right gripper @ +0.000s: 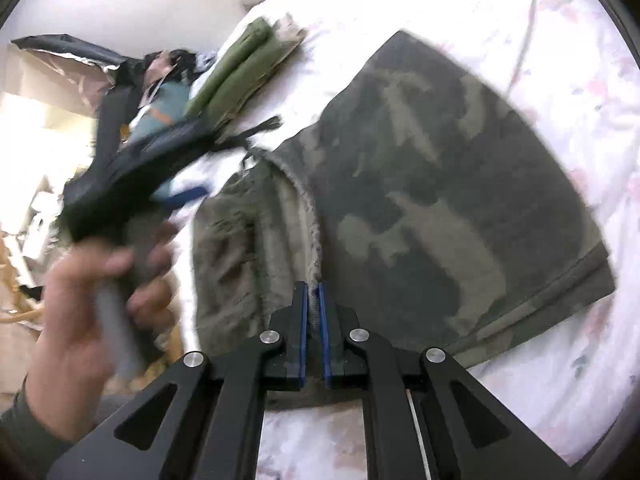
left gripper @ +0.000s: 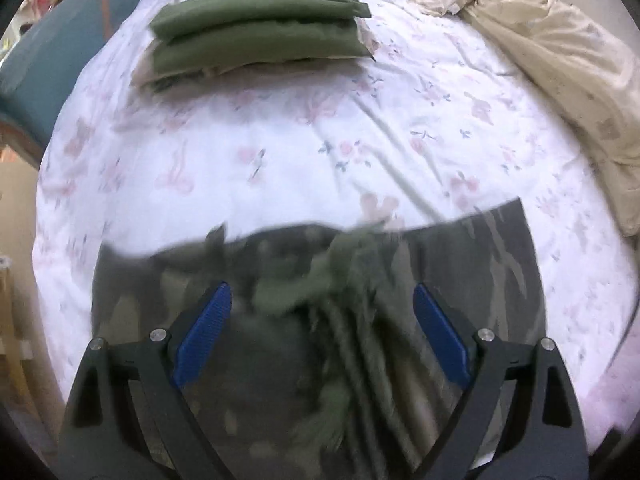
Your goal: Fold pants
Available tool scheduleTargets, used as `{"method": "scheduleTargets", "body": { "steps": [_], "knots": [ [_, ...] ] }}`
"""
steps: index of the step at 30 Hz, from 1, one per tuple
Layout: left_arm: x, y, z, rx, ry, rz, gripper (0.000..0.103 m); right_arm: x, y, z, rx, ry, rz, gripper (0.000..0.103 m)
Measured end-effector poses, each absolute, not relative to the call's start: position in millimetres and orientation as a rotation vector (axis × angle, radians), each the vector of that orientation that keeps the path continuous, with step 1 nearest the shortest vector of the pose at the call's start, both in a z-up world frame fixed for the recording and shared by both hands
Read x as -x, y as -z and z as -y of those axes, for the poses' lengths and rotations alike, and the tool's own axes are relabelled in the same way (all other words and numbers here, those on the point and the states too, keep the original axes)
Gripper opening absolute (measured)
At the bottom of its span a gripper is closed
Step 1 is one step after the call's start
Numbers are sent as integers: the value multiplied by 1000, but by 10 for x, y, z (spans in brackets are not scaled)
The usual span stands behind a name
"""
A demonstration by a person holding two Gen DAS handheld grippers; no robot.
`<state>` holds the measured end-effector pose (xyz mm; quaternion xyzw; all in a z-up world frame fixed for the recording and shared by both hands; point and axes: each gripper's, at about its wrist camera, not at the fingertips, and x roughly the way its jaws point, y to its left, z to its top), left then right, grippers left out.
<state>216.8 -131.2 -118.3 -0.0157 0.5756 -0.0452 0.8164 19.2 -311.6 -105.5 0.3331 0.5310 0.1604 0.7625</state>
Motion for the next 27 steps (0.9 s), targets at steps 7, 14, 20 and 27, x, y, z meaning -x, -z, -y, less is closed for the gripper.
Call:
{"method": "scheduleTargets", "body": {
  "steps": [7, 14, 20, 27],
  "knots": [
    [-2335, 1656, 1562, -298, 13, -1314, 89, -137, 1117, 2889, -661, -488, -1264, 11],
    [-2309, 1769, 1503, -331, 0, -1302, 91, -193, 1485, 2747, -729, -468, -1397, 15],
    [-2209, 1449, 1456, -285, 53, -1239, 90, -3, 1315, 2664, -718, -564, -1401, 43],
    [-1824, 984, 1443, -117, 178, -1177, 90, 335, 1050, 3747, -780, -3, -1079, 67]
  ]
}}
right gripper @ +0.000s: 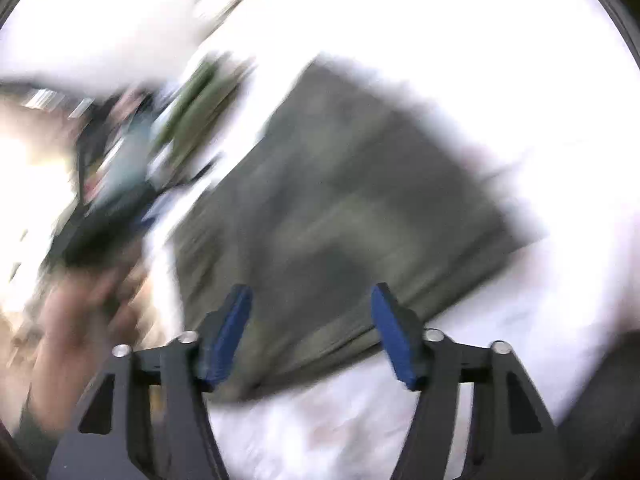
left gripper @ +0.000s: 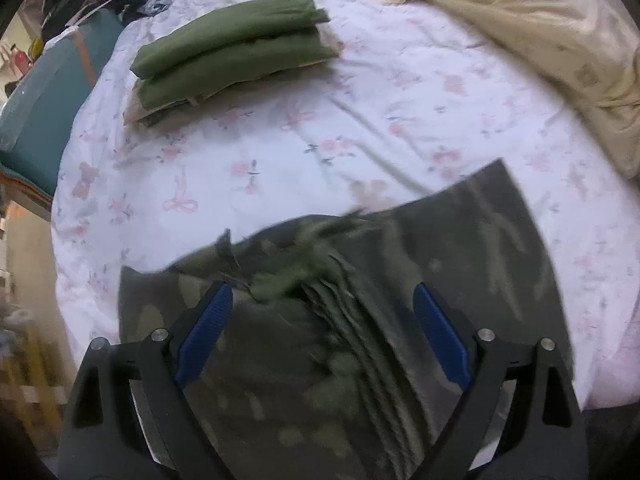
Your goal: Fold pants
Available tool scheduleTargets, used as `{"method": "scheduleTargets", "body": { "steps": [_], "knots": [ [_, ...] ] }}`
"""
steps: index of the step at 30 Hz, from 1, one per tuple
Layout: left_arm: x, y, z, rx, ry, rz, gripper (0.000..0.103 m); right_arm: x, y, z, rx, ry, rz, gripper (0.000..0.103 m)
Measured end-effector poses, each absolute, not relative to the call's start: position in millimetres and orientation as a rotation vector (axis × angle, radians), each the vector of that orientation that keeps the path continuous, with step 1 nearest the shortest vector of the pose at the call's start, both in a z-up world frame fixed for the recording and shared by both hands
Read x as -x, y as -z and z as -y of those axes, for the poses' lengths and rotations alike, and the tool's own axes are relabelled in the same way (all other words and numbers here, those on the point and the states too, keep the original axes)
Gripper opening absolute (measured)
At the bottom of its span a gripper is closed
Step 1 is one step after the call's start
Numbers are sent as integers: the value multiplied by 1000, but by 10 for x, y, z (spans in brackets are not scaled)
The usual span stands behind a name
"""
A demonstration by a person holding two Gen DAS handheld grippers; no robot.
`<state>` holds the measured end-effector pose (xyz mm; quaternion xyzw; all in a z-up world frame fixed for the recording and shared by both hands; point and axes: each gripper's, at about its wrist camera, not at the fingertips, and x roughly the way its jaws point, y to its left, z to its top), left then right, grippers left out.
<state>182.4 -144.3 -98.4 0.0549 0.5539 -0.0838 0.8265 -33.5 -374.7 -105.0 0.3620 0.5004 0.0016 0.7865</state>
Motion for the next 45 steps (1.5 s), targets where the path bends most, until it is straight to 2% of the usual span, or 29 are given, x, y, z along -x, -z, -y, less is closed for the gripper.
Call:
{"method": "scheduleTargets", "body": {
  "steps": [3, 6, 8, 10, 12, 13, 14, 15, 20, 26, 35, 36, 38, 39, 40, 42, 45],
  "knots": [
    [-1676, 902, 1447, -76, 204, -1167, 90, 400, 1144, 4142, -788, 252, -1062, 67],
    [-1592, 867, 1423, -56, 214, -1170, 90, 462, 1487, 4470, -983, 296, -1091, 67],
    [-1550, 841, 1392, -53, 215, -1170, 90, 460, 1619, 4419, -1038, 273, -1120, 57],
    [-1528, 822, 1333, -48, 209, -1167, 90, 401, 1569, 4303, -953, 254, -1127, 50],
    [-1498, 780, 1262, -38, 200, -1162, 90, 361, 1509, 4264, -886, 238, -1131, 50],
    [-1493, 770, 1239, -36, 197, -1161, 90, 328, 1498, 4284, -867, 245, -1137, 43],
    [-1478, 746, 1210, -34, 192, -1161, 90, 313, 1515, 4290, -854, 248, -1138, 20],
    [-1467, 730, 1187, -32, 189, -1160, 90, 287, 1523, 4257, -823, 249, -1146, 10],
    [-1426, 590, 1069, -20, 184, -1161, 90, 253, 1030, 3987, -656, 143, -964, 8],
    [-1590, 303, 1061, 31, 214, -1189, 90, 399, 311, 3389, -528, -249, -702, 7],
    [-2038, 170, 1721, 100, 333, -1241, 90, 441, 184, 2918, -453, -504, -702, 7],
    [-2077, 211, 1818, 72, 342, -1252, 86, 456, 175, 2896, -443, -521, -701, 7],
    [-2138, 307, 1983, 19, 374, -1284, 55, 496, 162, 2835, -436, -552, -706, 7],
    [-2152, 333, 2017, 7, 389, -1301, 26, 496, 163, 2811, -429, -570, -709, 7],
    [-2153, 335, 2025, -10, 393, -1309, 16, 501, 155, 2773, -414, -590, -711, 7],
    [-2108, 266, 1989, -70, 387, -1290, 10, 510, 140, 2701, -390, -620, -711, 7],
    [-2013, 124, 1728, -99, 395, -1263, 8, 478, 140, 2605, -393, -691, -718, 7]
  ]
}}
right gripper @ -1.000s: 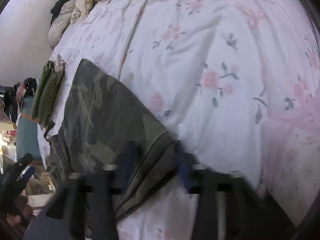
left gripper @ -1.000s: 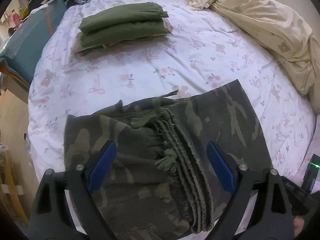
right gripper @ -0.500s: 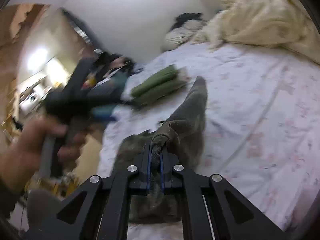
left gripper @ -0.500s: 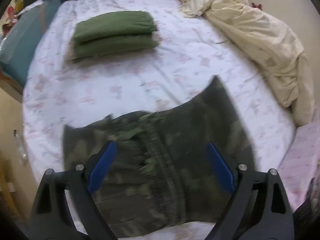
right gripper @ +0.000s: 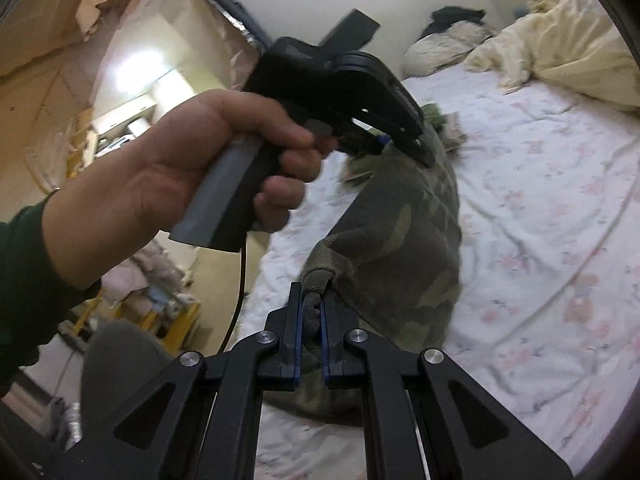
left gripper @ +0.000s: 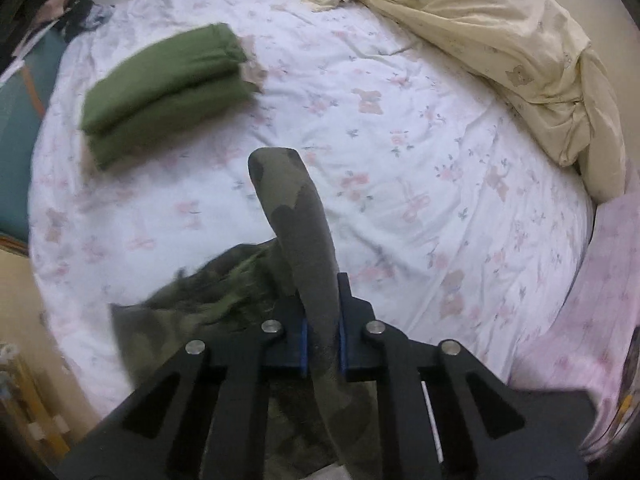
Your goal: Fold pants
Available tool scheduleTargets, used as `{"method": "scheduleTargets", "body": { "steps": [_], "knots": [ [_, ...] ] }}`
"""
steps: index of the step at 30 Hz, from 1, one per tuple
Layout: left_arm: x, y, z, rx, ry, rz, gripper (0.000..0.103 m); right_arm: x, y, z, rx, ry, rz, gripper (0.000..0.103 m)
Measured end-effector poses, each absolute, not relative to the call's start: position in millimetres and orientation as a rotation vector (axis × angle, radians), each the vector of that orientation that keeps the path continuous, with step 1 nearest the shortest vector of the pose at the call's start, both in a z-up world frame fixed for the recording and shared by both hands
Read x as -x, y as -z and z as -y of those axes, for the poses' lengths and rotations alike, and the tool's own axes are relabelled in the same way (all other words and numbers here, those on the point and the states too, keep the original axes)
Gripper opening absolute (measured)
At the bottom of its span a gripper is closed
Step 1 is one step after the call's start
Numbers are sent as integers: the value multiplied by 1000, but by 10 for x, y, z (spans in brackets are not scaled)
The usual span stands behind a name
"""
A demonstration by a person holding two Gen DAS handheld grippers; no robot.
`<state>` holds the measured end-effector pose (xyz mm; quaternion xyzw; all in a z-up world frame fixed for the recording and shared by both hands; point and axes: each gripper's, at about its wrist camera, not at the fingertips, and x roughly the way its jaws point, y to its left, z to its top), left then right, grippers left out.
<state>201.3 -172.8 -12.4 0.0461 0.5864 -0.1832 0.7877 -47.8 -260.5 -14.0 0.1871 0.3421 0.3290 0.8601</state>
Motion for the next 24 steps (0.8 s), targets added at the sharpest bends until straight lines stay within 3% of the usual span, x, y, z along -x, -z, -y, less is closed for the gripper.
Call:
{"method": "scheduleTargets", "body": {
  "steps": [6, 15, 21, 24],
  "knots": [
    [-1851, 3, 808, -35, 365, -1241, 8, 502, 91, 1988, -311, -814, -766, 7],
    [-1650, 735, -564, 181, 247, -1293, 8, 484, 630, 731, -135, -872, -958, 8],
    [-1679, 1143, -870, 190, 228, -1350, 8, 431, 730, 551, -82, -924, -1111, 24],
    [-1692, 1191, -902, 170, 231, -1354, 8, 445, 486, 860, -68, -939, -1051, 28]
  ]
}}
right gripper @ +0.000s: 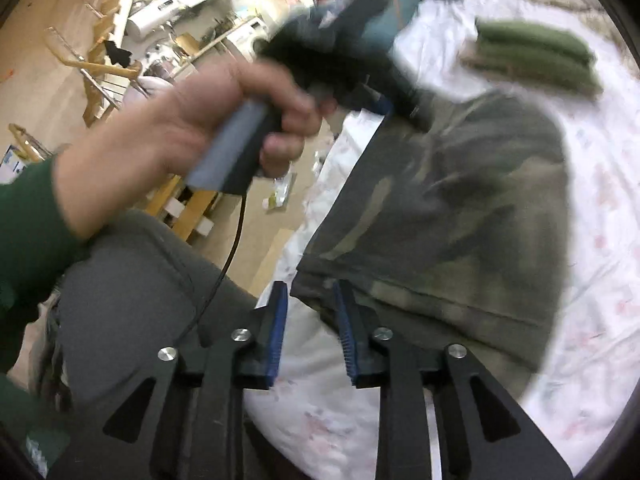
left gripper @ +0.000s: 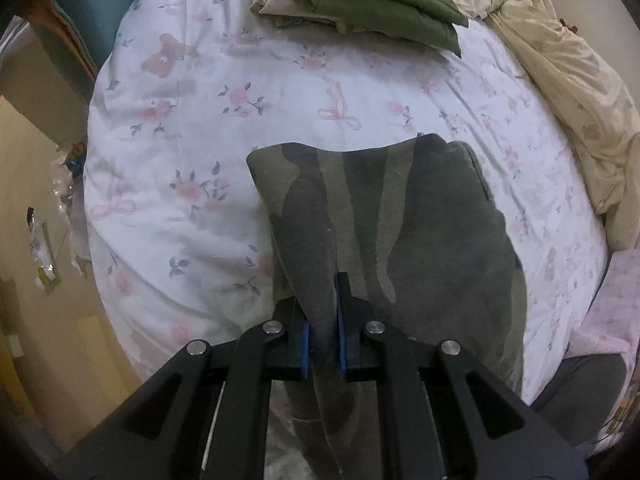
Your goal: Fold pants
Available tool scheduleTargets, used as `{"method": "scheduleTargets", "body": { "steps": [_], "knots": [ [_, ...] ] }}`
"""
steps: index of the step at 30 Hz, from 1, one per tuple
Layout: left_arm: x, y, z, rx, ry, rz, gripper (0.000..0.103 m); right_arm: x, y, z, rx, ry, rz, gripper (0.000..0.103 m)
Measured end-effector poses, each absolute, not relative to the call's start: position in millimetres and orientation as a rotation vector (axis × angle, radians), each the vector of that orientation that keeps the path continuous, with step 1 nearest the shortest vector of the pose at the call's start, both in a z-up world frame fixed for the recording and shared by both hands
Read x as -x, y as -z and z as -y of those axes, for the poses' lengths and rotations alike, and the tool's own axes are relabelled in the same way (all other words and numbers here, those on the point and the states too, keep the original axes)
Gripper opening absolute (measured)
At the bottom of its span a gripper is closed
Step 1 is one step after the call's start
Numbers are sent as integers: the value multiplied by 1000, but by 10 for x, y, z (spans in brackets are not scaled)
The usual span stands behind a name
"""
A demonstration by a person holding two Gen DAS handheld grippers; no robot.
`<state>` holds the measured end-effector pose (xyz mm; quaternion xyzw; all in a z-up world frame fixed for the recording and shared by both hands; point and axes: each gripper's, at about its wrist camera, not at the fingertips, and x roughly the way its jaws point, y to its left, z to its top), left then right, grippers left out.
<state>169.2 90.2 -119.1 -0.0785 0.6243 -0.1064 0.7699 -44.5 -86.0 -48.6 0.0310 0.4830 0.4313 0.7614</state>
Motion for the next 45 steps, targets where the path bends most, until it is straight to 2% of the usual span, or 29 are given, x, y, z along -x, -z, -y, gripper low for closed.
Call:
{"method": "scheduleTargets", "body": {
  "steps": [4, 8, 11, 12, 15, 19, 21, 24, 26, 29, 31, 33, 34, 35, 37, 39, 42, 45],
  "knots": [
    [-1689, 1244, -924, 163, 223, -1371, 8, 97, 493, 1312, -46, -692, -1012, 30],
    [-1679, 1319, -881, 127, 202, -1377, 9, -234, 924, 1361, -25, -608, -1123, 21],
    [-1649, 1448, -891, 81, 135, -1404, 24, -203, 1169, 1131, 63, -625, -1199, 21],
    [-1633, 1491, -888, 42, 100, -1415, 34, -156, 1184, 1069, 117, -615, -1188, 21],
    [-1550, 1440, -833, -177, -22, -1375, 34, -149, 1210, 1008, 172, -567, -1184, 22],
    [-1445, 983, -867, 27, 53, -1222, 33, -197, 1225, 1016, 133, -587, -1195, 22],
    [-1427, 887, -757, 126, 170, -1182, 33, -183, 1197, 1166, 25, -622, -1205, 24],
    [-1423, 1111, -422, 156, 333, -1263, 33, -239, 1198, 1302, -69, -637, -1218, 24],
    [-1391, 1386, -186, 23, 324, -1338, 33, -231, 1160, 1370, -133, -662, -1211, 24],
    [-1353, 1662, -5, -135, 271, -1355, 34, -184, 1185, 1458, -148, -625, -1221, 24],
    [-1399, 1695, 8, -120, 263, -1370, 35, -177, 1210, 1625, -248, -611, -1218, 24],
    [-1457, 1677, -40, -80, 256, -1393, 35, -168, 1257, 1879, -389, -582, -1215, 49],
    [-1468, 1668, -65, -65, 255, -1401, 38, -154, 1315, 2043, -487, -551, -1215, 74],
    [-1475, 1657, -84, -65, 251, -1400, 41, -132, 1400, 2191, -587, -506, -1222, 86],
    [-1484, 1676, -143, -70, 224, -1398, 60, -83, 1602, 2304, -726, -475, -1261, 86],
    [-1509, 1700, -229, -46, 202, -1410, 64, -40, 1837, 2245, -828, -503, -1339, 86],
    [-1488, 1687, -339, -24, 187, -1421, 64, -7, 2056, 2046, -864, -559, -1433, 86],
    [-1482, 1693, -362, -44, 185, -1413, 64, 13, 2184, 1973, -848, -527, -1425, 86]
  ]
}}
